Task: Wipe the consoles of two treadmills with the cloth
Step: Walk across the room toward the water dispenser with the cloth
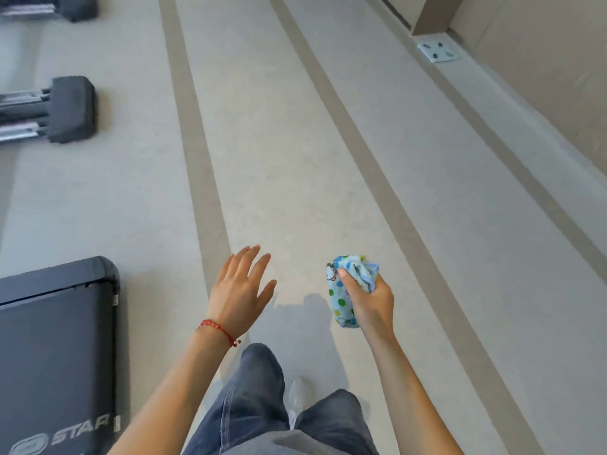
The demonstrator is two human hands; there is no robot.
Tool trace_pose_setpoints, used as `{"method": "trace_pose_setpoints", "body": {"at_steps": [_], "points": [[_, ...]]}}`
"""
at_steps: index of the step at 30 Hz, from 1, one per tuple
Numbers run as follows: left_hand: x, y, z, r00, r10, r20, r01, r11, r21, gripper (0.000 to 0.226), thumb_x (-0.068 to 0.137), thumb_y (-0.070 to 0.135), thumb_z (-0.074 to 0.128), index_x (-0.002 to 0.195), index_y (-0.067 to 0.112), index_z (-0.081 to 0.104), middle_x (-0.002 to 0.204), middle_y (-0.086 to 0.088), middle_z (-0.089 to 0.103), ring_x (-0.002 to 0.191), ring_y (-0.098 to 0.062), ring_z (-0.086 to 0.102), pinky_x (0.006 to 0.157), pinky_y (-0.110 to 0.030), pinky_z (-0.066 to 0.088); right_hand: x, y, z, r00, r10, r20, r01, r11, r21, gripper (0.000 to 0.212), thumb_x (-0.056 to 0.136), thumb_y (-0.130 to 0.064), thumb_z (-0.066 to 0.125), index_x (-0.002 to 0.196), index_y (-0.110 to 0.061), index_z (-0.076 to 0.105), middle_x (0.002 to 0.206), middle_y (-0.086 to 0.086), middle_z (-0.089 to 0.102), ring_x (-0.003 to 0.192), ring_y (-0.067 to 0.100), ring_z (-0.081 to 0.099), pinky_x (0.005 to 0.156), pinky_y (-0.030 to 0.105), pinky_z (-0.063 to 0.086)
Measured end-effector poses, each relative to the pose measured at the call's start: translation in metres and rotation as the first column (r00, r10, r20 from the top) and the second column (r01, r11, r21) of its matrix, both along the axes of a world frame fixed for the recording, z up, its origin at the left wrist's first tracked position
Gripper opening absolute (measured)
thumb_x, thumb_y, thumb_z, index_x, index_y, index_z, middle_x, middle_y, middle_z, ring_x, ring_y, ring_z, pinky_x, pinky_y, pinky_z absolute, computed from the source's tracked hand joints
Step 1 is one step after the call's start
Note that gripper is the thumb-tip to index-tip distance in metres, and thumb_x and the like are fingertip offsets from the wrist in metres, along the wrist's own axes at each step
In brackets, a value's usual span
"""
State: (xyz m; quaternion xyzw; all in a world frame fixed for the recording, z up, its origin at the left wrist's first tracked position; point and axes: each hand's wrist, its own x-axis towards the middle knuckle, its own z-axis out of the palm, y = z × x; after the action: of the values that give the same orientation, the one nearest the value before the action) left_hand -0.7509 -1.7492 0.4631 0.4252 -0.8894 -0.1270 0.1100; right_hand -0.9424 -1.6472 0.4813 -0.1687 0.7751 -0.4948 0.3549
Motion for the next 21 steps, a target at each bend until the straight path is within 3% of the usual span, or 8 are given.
{"method": "trace_pose_setpoints", "body": {"at_steps": [4, 8, 16, 21], "points": [[-0.008, -0.058, -0.001, 0.996, 0.087, -0.003, -0.087, 0.996, -0.002, 0.067, 0.097, 0.051, 0.012, 0.115, 0.006, 0.059, 0.12, -0.018, 0.059, 0.11, -0.037, 0.055, 0.093, -0.049, 0.043, -0.015, -0.076, -0.002, 0.994, 0.103, 0.037, -0.102, 0.995, -0.009, 0.012, 0.079, -0.031, 0.07, 0.087, -0.025, 0.063, 0.081, -0.009, 0.064, 0.078, 0.004, 0.061, 0.066, 0.023, 0.05], [-0.01, -0.127, -0.01, 0.989, 0.141, -0.034, -0.141, 0.99, -0.019, 0.06, 0.097, 0.048, 0.022, 0.115, 0.005, 0.059, 0.121, -0.018, 0.058, 0.112, -0.037, 0.053, 0.095, -0.05, 0.042, -0.023, -0.156, -0.009, 0.989, 0.149, 0.009, -0.149, 0.989, -0.014, 0.01, 0.08, -0.032, 0.069, 0.085, -0.027, 0.062, 0.08, -0.01, 0.064, 0.078, 0.003, 0.061, 0.066, 0.021, 0.048], [-0.026, -0.302, -0.007, 0.99, 0.141, -0.029, -0.143, 0.987, -0.07, 0.064, 0.098, 0.049, 0.017, 0.116, 0.005, 0.059, 0.122, -0.017, 0.058, 0.113, -0.036, 0.054, 0.096, -0.049, 0.042, -0.037, -0.339, -0.004, 0.989, 0.149, -0.006, -0.149, 0.988, -0.027, 0.011, 0.079, -0.033, 0.071, 0.076, -0.031, 0.06, 0.078, -0.011, 0.063, 0.078, 0.005, 0.061, 0.07, 0.025, 0.049], [-0.039, -0.393, 0.0, 0.987, 0.155, -0.032, -0.157, 0.984, -0.086, 0.057, 0.096, 0.046, 0.026, 0.117, 0.005, 0.059, 0.123, -0.018, 0.057, 0.114, -0.036, 0.053, 0.096, -0.049, 0.042, -0.053, -0.428, 0.004, 0.991, 0.132, 0.012, -0.131, 0.99, -0.058, 0.01, 0.08, -0.032, 0.07, 0.08, -0.029, 0.061, 0.079, -0.012, 0.064, 0.077, 0.002, 0.061, 0.064, 0.017, 0.046]]}}
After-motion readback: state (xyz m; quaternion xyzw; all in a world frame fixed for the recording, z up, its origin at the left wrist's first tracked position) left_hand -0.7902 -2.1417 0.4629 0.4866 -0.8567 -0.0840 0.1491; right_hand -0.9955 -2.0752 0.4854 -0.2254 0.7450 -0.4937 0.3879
